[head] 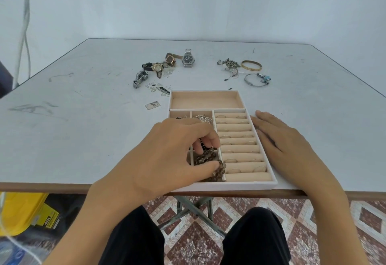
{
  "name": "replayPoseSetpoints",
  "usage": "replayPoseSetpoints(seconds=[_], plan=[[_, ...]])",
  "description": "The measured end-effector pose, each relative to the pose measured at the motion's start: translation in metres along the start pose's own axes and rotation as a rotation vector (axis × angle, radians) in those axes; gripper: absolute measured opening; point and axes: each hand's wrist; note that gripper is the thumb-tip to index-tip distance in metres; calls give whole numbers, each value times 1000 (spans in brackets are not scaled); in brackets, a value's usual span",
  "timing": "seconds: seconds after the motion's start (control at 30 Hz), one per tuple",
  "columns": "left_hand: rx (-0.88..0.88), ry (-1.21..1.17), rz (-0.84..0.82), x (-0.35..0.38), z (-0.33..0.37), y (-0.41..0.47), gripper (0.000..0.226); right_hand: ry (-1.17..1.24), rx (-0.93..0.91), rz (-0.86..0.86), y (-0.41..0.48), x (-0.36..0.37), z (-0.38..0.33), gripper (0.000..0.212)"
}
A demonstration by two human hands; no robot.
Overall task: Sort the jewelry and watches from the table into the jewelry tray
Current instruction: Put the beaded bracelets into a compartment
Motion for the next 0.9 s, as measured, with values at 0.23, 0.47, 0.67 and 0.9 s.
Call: replayPoseSetpoints(seconds=[0.23,0.47,0.67,0.9], plan=[[13,-46,3,0,1,-3,18,3,-1,-4,0,0,0,45],[-16,-10,-30,1,5,-3,21,16,-1,-3,-1,-1,0,44],[-2,76,-34,2,5,-6,12,15,-2,1,-1,0,0,44],[3,73,-68,-1,7,-9,32,7,-6,1,-1,-1,-1,44]])
Point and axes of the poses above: each hand's wrist, its own y-axis towards the middle knuckle, its own x-axis out of the palm, z = x × y, and after that the axes turned 15 degrees about -z, right-handed
